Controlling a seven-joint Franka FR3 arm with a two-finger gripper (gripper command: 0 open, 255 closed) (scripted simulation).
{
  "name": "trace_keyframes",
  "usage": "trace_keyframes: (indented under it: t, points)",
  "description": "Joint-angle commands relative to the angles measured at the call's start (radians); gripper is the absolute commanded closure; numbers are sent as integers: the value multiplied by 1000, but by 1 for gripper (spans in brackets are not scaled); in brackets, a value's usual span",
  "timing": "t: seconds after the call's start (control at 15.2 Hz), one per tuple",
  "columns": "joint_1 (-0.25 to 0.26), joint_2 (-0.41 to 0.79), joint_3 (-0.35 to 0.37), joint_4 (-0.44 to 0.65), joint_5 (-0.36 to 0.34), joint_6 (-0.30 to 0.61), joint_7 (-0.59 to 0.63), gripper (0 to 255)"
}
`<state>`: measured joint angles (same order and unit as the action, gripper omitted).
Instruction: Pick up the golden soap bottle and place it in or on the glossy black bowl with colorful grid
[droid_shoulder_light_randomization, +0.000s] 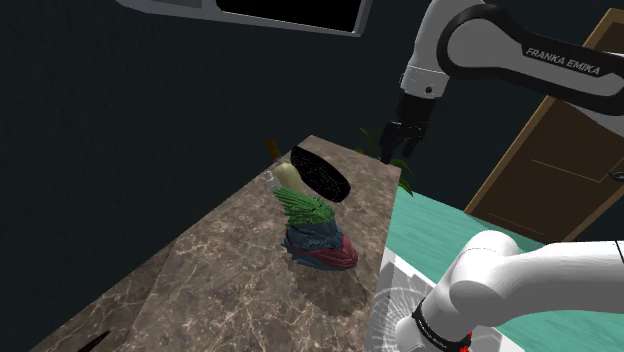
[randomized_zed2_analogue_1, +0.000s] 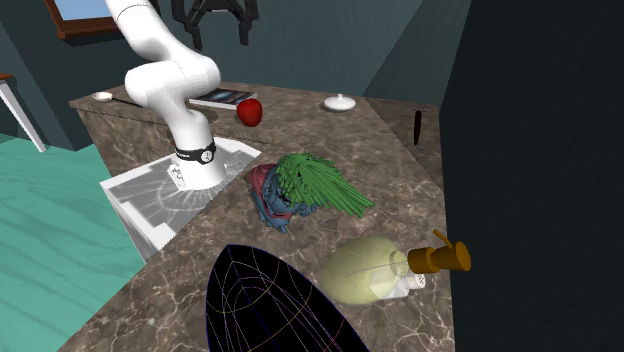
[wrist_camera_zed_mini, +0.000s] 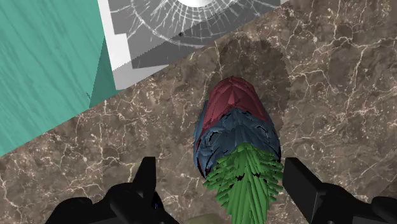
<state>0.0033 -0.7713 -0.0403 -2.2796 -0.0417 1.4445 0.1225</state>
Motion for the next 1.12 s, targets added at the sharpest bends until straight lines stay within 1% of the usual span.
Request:
trace_keyframes:
  t: [0.0,0.26,0.53,0.79,1.06]
  points:
    - [0,0,0,0,0,0,0,0]
    - [3,81,-1,-37,-11,155,-3,0]
    - [5,181,-3,-49,-23,305,-5,0]
    - [6,296,-4,-38,-34,446,-5,0]
    - [6,423,-4,-3,-46,574,-3,0]
